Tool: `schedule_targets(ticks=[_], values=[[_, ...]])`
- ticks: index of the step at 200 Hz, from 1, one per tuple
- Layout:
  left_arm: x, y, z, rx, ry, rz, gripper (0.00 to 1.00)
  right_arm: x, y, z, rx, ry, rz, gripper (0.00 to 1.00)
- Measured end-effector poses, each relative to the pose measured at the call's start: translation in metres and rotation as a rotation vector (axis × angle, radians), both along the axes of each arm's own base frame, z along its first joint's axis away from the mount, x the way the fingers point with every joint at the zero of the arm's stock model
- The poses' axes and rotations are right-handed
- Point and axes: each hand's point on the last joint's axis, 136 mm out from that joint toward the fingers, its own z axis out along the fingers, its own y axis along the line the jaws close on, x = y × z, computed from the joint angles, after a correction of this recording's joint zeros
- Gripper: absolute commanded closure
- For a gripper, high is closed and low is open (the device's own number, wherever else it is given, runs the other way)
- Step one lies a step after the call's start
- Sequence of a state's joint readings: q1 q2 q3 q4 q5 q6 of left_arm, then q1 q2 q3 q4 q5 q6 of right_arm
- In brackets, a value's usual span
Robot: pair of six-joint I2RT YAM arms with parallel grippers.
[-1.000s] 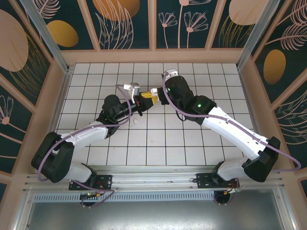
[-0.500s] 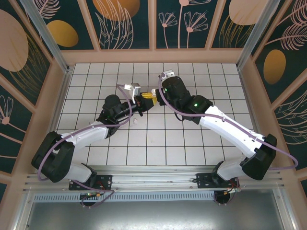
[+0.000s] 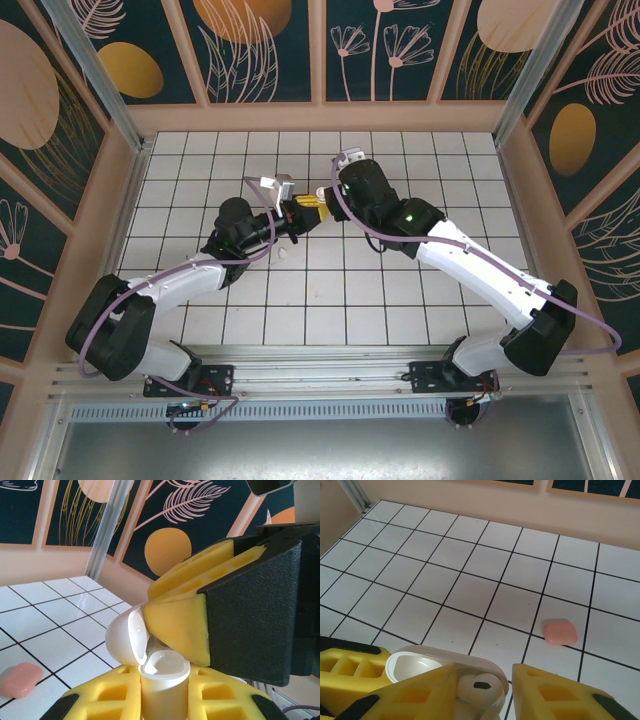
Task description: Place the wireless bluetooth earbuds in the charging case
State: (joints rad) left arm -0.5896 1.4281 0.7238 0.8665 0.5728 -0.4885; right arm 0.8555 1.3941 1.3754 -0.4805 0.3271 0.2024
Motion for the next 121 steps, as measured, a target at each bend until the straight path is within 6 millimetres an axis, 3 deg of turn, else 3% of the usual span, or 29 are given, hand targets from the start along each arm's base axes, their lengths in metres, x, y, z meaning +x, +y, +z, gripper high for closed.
schedule_targets(ticks=[121], values=[[-0.0027, 0.0015, 0.0065, -0.008, -0.013, -0.001, 1.0, -0.0049, 0.0034, 0.002, 0.131, 0.134, 0.045, 0.56]])
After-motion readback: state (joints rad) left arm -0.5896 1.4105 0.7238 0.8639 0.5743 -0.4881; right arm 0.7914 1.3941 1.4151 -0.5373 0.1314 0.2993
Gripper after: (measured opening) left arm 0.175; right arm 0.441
